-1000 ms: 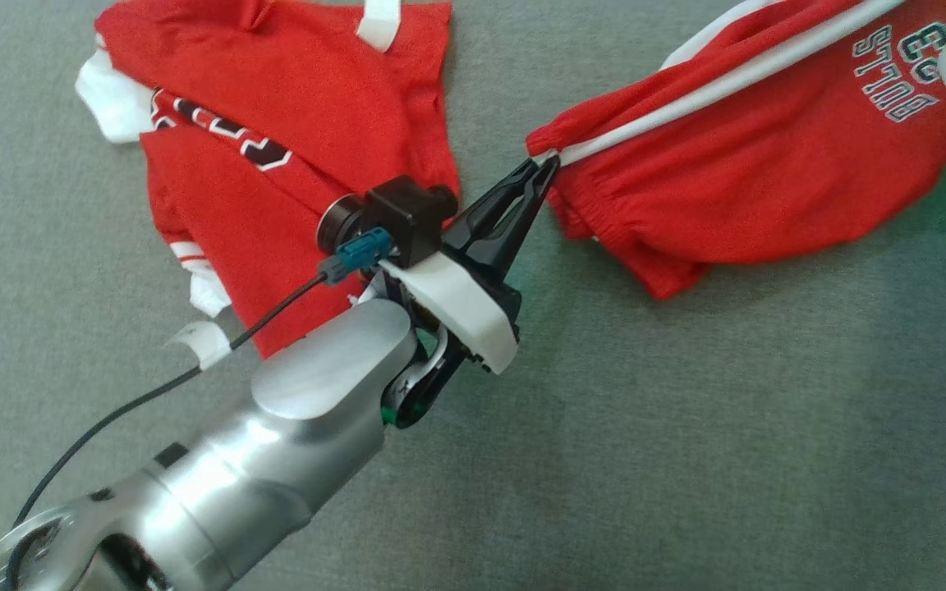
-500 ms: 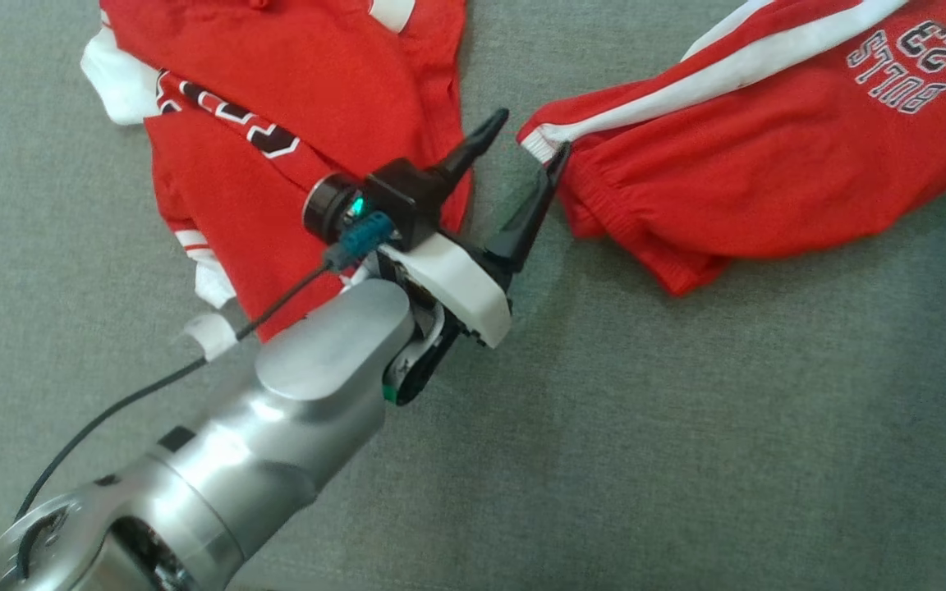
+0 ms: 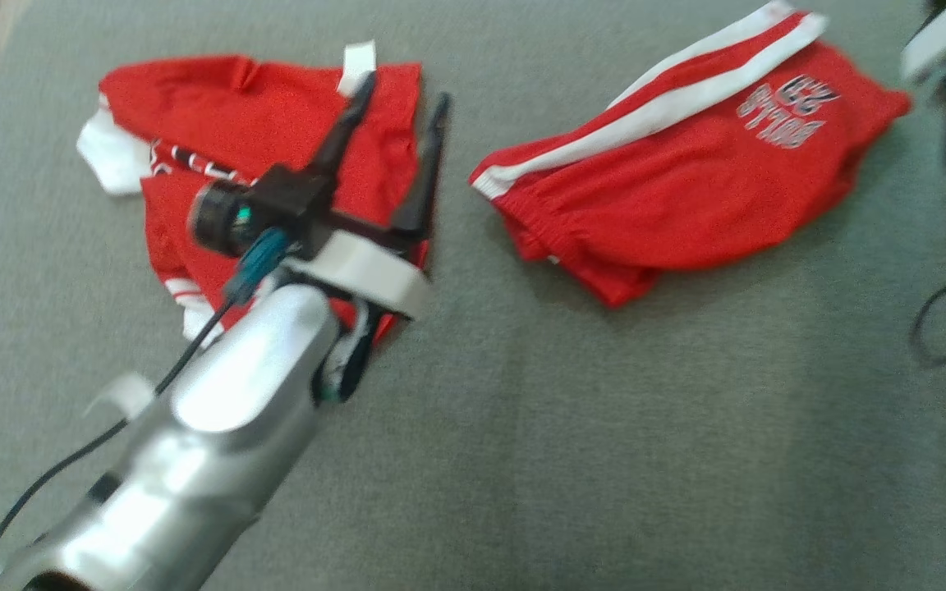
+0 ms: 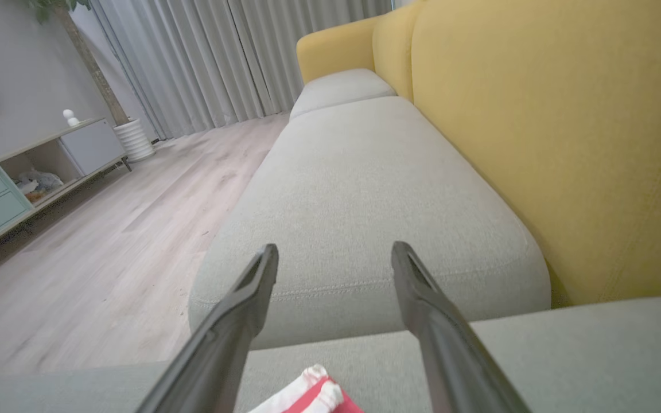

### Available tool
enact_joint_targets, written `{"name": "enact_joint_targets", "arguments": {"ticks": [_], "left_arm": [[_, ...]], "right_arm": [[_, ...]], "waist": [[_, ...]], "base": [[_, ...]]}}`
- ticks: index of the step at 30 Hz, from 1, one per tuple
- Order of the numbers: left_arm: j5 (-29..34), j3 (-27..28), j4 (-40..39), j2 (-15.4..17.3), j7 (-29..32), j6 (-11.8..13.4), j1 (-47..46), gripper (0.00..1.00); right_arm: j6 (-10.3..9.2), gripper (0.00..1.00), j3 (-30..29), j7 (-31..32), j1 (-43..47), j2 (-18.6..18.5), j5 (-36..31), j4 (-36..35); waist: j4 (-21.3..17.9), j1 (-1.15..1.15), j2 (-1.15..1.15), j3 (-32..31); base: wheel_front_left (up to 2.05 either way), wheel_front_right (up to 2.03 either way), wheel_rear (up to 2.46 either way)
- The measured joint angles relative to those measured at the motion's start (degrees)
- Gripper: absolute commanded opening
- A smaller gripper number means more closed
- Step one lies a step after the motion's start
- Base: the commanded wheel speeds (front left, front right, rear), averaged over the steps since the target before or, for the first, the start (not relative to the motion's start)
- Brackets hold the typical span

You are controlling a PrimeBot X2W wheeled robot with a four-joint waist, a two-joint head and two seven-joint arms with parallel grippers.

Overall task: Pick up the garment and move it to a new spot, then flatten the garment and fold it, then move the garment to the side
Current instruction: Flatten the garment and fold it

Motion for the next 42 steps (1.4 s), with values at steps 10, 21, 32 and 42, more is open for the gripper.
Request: {"name": "enact_joint_targets", "arguments": {"ticks": [10, 21, 32, 42], "left_arm": [[7.58, 11.27, -8.69, 4.02, -0.02, 3.31, 15.00, 1.00], [12.25, 19.23, -12.55, 4.35, -0.01, 4.48, 32.68, 1.00], [17.42, 24.48, -13.59, 0.56, -0.01, 1.77, 39.86, 1.00], [21.62, 26.48, -13.58, -2.29, -0.01, -2.69, 38.60, 1.00]], "right_arm": [[0.00, 1.00, 11.99, -4.87, 21.12, 4.20, 13.15, -16.26], [0.00, 1.00, 11.66, -7.01, 50.11, 8.04, 7.06, -35.04], [0.00, 1.00, 10.21, -4.97, 59.29, 9.56, 6.15, -44.57], [0.00, 1.00, 6.27, 0.14, 55.28, 9.80, 5.06, -46.02]], "waist": [[-5.32, -0.01, 0.00, -7.74], [-9.78, 0.00, 0.00, -13.72], [-9.75, 0.01, 0.00, -13.70], [-7.46, 0.01, 0.00, -9.50]], "base": [[0.00, 0.00, 0.00], [0.00, 0.00, 0.00], [0.00, 0.00, 0.00], [0.00, 0.00, 0.00]]}}
